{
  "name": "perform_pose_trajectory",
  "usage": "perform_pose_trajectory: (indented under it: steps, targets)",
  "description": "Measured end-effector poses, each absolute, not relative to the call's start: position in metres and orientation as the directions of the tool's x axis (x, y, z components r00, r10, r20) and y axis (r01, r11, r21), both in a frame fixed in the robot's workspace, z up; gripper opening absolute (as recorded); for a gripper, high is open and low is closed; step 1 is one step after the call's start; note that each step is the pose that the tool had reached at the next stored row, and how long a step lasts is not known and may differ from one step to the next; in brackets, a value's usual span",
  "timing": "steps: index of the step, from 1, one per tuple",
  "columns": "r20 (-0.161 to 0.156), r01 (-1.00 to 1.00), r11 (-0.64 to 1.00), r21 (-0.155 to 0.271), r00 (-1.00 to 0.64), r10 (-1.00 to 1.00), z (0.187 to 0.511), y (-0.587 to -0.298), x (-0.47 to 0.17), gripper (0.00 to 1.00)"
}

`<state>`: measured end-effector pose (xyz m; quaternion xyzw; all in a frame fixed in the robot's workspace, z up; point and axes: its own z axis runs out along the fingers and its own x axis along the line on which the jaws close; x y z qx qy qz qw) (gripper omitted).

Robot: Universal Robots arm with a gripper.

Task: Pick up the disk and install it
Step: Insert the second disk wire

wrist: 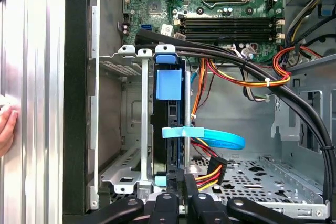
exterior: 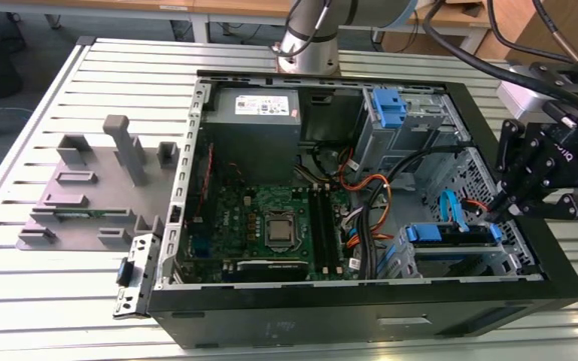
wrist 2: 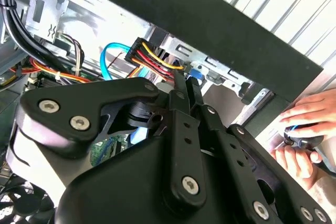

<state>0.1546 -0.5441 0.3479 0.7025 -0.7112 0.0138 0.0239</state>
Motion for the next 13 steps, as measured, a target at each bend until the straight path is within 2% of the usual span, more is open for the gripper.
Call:
perform_pose_trajectory:
  steps: [13]
  targets:
    - [0.051, -1.000, 0.013, 0.005, -0.013, -0.999, 0.348, -0.546, 0.141, 0.16]
